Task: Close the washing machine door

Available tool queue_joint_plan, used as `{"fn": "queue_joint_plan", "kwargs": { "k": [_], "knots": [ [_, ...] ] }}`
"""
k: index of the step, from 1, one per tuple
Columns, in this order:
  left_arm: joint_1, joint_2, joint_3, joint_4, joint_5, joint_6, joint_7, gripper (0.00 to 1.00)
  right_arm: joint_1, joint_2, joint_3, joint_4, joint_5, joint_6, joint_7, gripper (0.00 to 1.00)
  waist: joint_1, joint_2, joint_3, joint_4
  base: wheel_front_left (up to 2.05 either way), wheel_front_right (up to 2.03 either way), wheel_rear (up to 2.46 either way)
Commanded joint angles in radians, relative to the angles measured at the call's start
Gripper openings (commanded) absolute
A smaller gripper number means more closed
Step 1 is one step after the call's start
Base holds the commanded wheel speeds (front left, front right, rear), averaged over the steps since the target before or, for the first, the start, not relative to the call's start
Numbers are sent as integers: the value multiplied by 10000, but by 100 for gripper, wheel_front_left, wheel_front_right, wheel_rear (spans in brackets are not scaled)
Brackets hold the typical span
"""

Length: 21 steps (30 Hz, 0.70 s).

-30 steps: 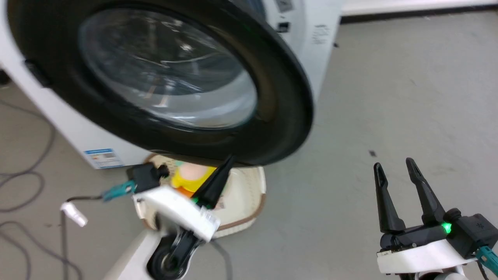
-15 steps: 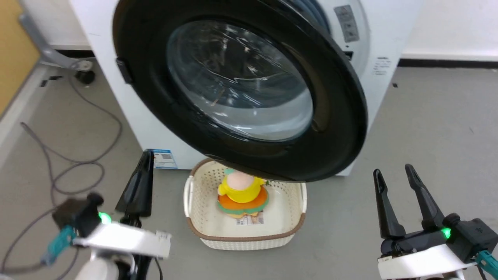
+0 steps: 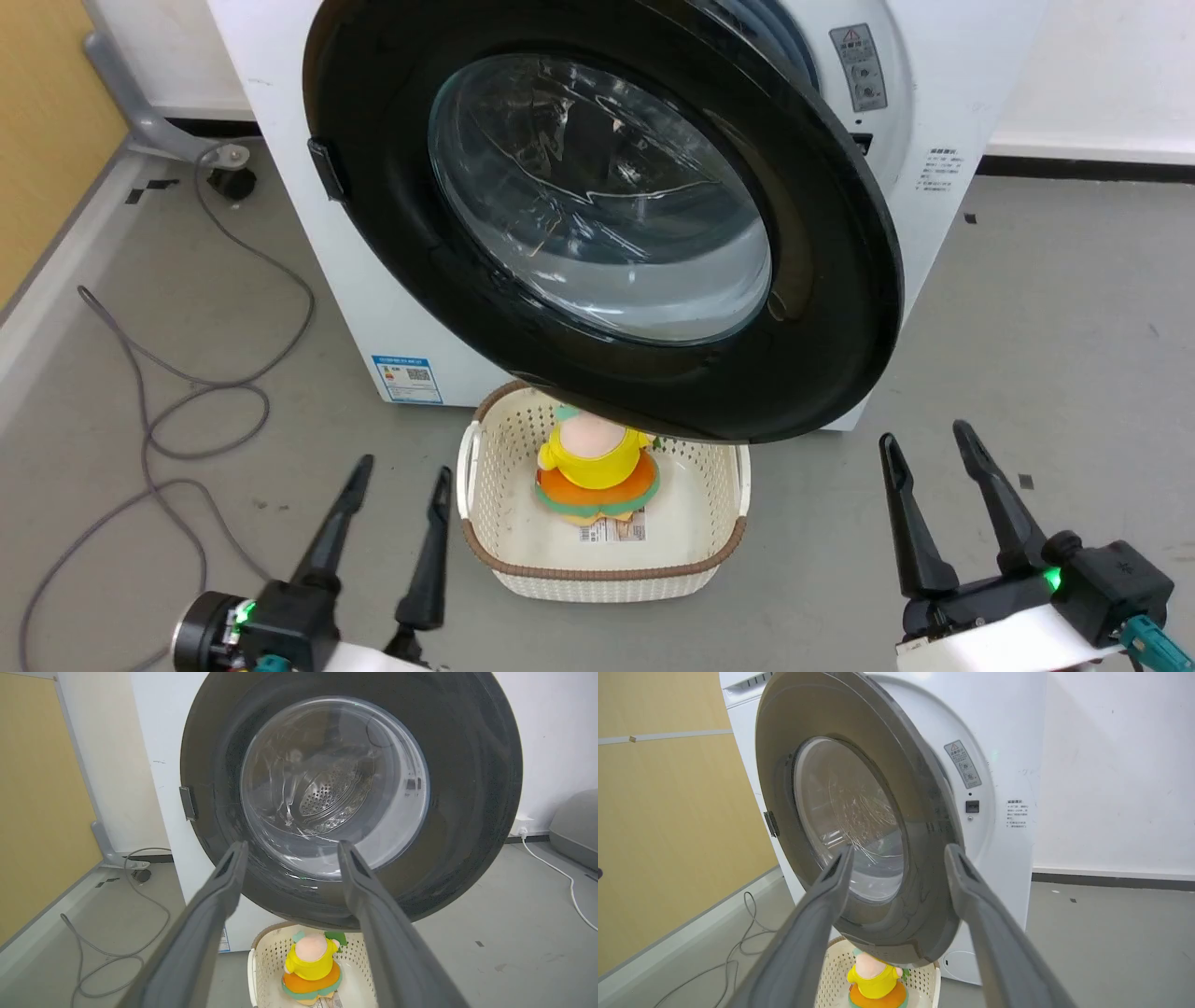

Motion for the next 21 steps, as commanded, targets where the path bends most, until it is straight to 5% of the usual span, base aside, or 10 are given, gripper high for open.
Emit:
{"fn": "queue_joint_plan", "kwargs": {
  "k": [1, 5, 7, 21],
  "knots": [
    [131, -51, 14, 26, 157, -46, -42, 100, 142, 14, 10, 64, 30, 8, -44, 100, 0, 0, 44, -4, 0, 0, 0],
    [108, -307, 79, 28, 498, -138, -43, 100, 94, 60, 12, 152, 117, 8, -44, 100, 0, 0, 248, 16, 0, 0, 0],
    [30, -406, 132, 56, 583, -215, -43, 100, -2, -20, 89, 133, 145, 8, -44, 0, 0, 0, 405, 58, 0, 0, 0],
    [-973, -964, 453, -243, 608, -685, -43, 100, -3077, -2507, 1895, 963, 982, 8, -30, 0, 0, 0, 2281, 677, 0, 0, 0]
  ]
}}
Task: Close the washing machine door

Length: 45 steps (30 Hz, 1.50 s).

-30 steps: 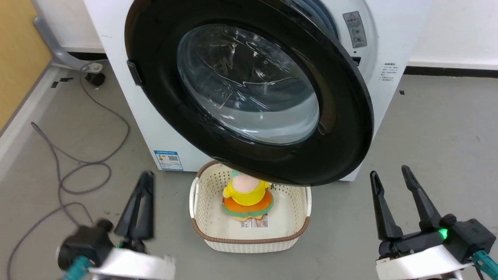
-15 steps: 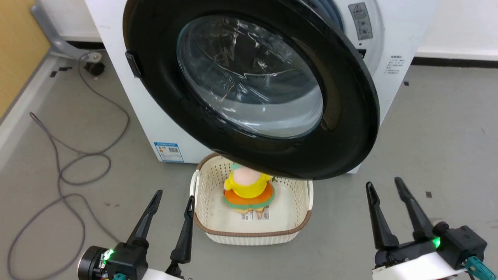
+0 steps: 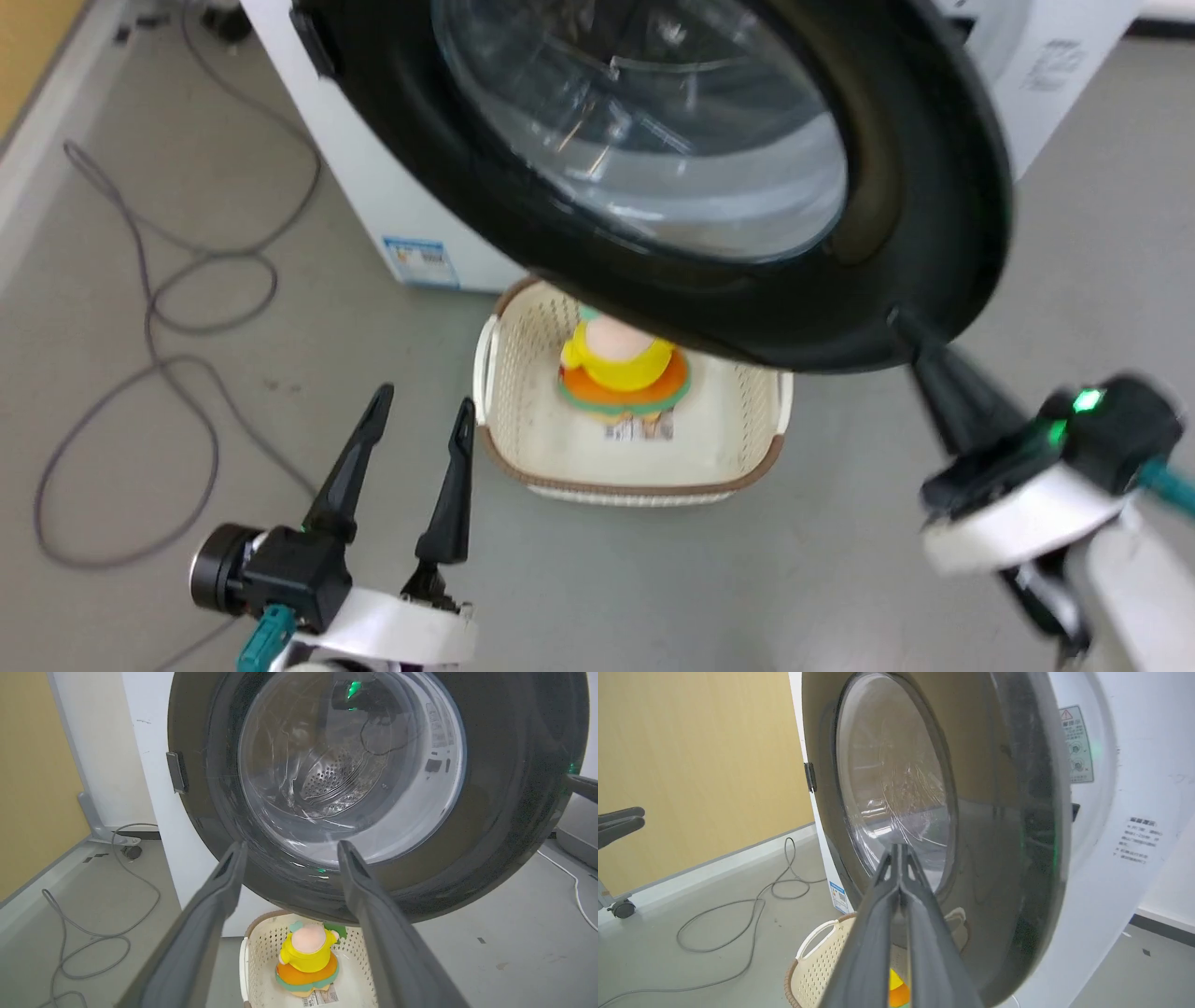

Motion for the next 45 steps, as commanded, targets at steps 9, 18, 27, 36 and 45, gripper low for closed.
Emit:
{"fn": "queue_joint_plan", "kwargs": {
  "k": [9, 18, 27, 36, 45],
  "knots": [
    [-564, -191, 36, -203, 97, -109, -43, 100, -2502, -1546, 130, 1640, 1658, 6, 220, 0, 0, 0, 1186, 806, 0, 0, 0],
    [-872, -260, -11, -263, 78, -124, -43, 100, -4572, -2381, 84, 2946, 2834, 6, 842, 0, 0, 0, 1727, 1236, 0, 0, 0],
    [-1053, -277, -149, -289, -61, -32, -43, 100, -6245, -2457, -241, 4736, 3341, 6, 1390, 0, 0, 0, 1965, 1425, 0, 0, 0],
    [-1140, -279, -396, -223, -182, 133, -43, 100, -7020, -2376, -331, 5784, 3474, 6, 1281, 0, 0, 0, 1957, 1435, 0, 0, 0],
    [-977, -280, -269, -13, -272, 211, -43, 100, -6124, -2208, 185, 5750, 3735, 6, 487, 0, 0, 0, 1119, 1081, 0, 0, 0]
  ]
}}
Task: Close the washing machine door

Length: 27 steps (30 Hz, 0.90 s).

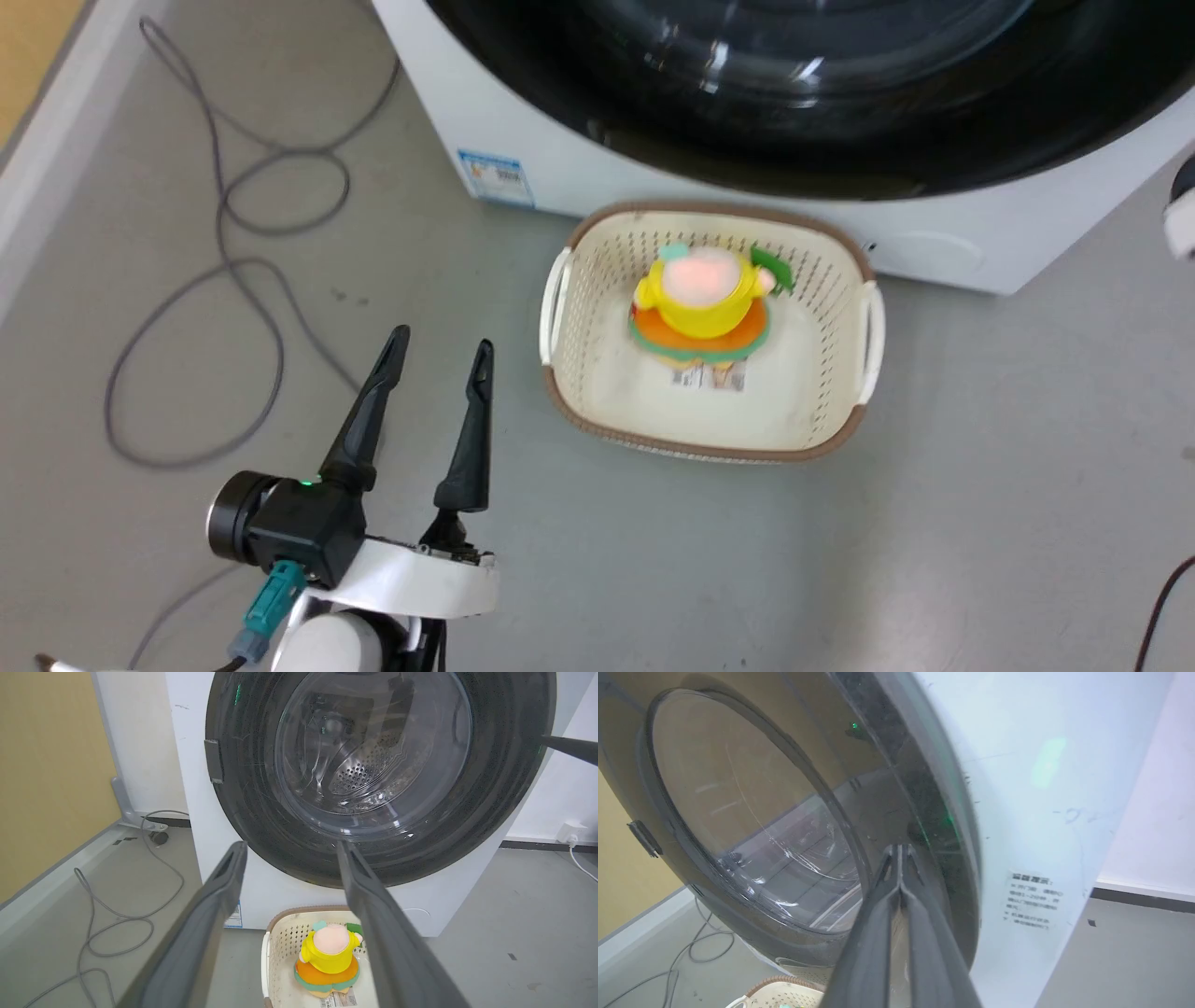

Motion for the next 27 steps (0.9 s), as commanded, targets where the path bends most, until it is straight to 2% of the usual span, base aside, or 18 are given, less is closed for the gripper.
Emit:
{"fn": "queue_joint_plan", "kwargs": {
  "k": [1, 9, 13, 20, 23, 27],
  "knots": [
    [73, -12, 97, 53, 32, 86, -43, 100, 521, -16, 50, -180, 167, -13, -205, 0, 0, 0, -497, -264, 0, 0, 0],
    [373, -12, 322, 343, 205, 186, -43, 100, 2641, 233, -104, -1571, -22, -13, -518, 0, 0, 0, -1531, -720, 0, 0, 0],
    [580, -12, 459, 471, 215, 188, -43, 100, 4144, 560, -893, -2802, -587, -13, -538, 0, 0, 0, -2036, -927, 0, 0, 0],
    [1104, -12, 678, 697, 65, 175, -43, 100, 6720, 1843, -2330, -4640, -2145, -13, -542, 0, 0, 0, -2666, -1225, 0, 0, 0],
    [1252, -12, 680, 868, 109, 161, -43, 100, 7634, 2426, -2880, -5025, -2392, -13, -542, 0, 0, 0, -2860, -1261, 0, 0, 0],
    [1398, -8, 684, 1084, 186, 174, -43, 100, 8531, 2856, -3274, -5362, -3138, -13, -542, 0, 0, 0, -3038, -1290, 0, 0, 0]
  ]
}}
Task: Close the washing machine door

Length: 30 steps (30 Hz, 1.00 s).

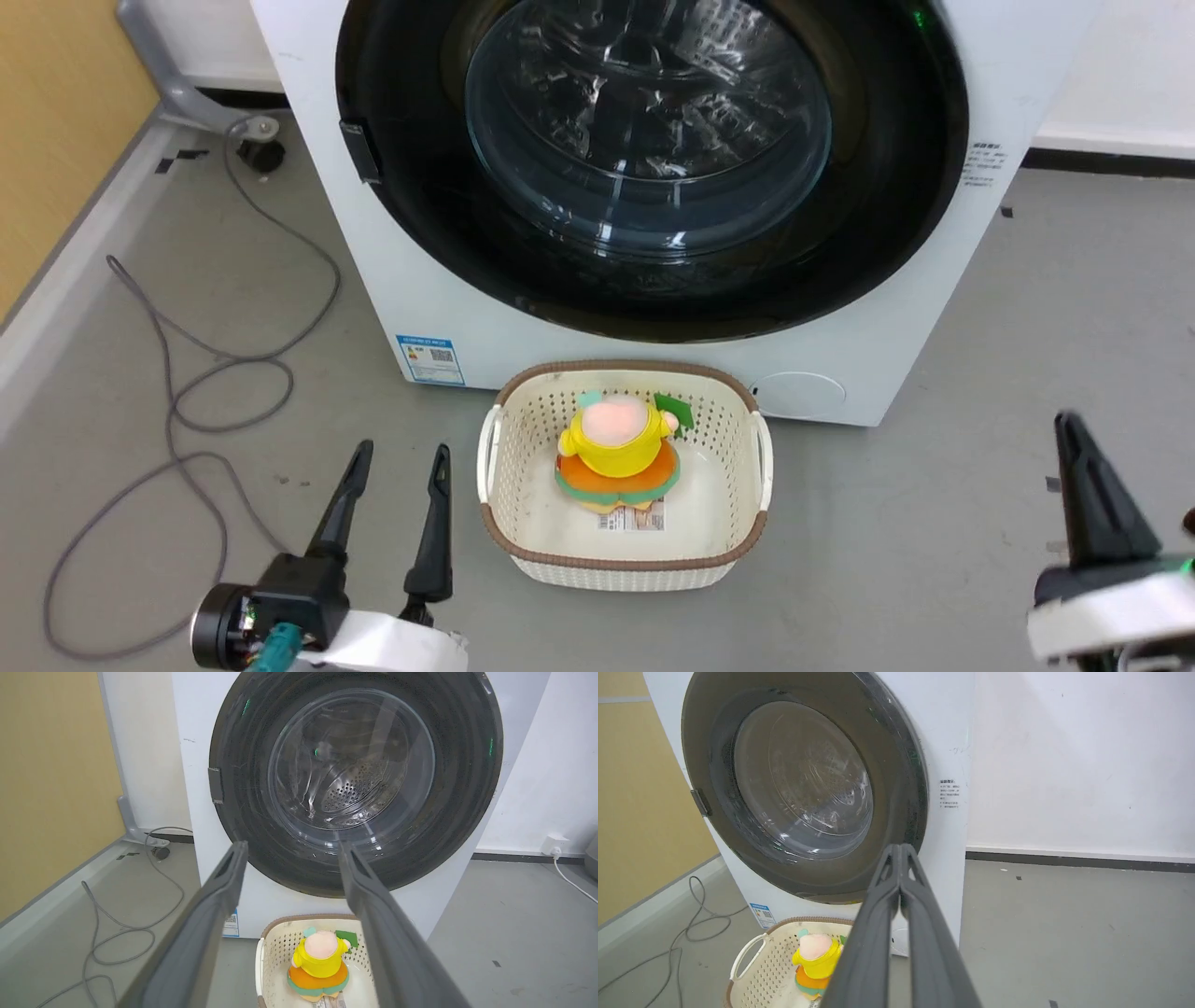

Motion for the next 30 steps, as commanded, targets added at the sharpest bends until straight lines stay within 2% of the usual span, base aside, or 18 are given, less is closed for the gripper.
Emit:
{"fn": "queue_joint_plan", "kwargs": {
  "k": [1, 2, 3, 4, 5, 11, 21, 22, 30],
  "knots": [
    [145, 48, -30, 106, 190, 5, -43, 100, 227, 73, -50, -117, -322, -7, -40, 0, 1, 0, -73, -18, 0, 0, 0],
    [179, 81, -69, 206, 313, 6, -43, 100, 403, 165, -97, -178, -543, -7, -40, 0, 1, 0, -111, -18, 0, 0, 0],
    [202, 79, -75, 272, 344, 6, -43, 100, 553, 285, -164, -253, -703, -7, -40, 27, 1, 0, -139, -19, 0, 0, 0],
    [227, 76, -64, 320, 344, 6, -43, 100, 703, 396, -239, -358, -858, -7, -40, 98, 1, 0, -185, -23, 0, 0, 0],
    [260, 74, -48, 356, 346, 9, -43, 100, 855, 491, -283, -456, -985, -7, -40, 100, 1, 0, -212, -27, 0, 0, 0],
    [347, 62, -25, 421, 412, 5, -44, 100, 1325, 935, -521, -660, -1193, -7, -41, 100, 1, 0, -276, 39, 0, 0, 0],
    [329, 31, -84, 355, 226, -33, -44, 100, 1445, 1060, -545, -659, -1186, -7, -41, 100, 1, 0, -285, 137, 0, 0, 0],
    [227, 25, -67, 378, 226, -6, 15, 0, 1314, 1003, -550, -614, -1129, 0, 4, 0, 1, 0, -287, 138, 0, 0, 0],
    [214, 24, -14, 341, 284, 20, 152, 0, 1270, 1058, -508, -634, -1261, 0, 143, 0, 1, 0, -313, 102, 0, 0, 0]
  ]
}}
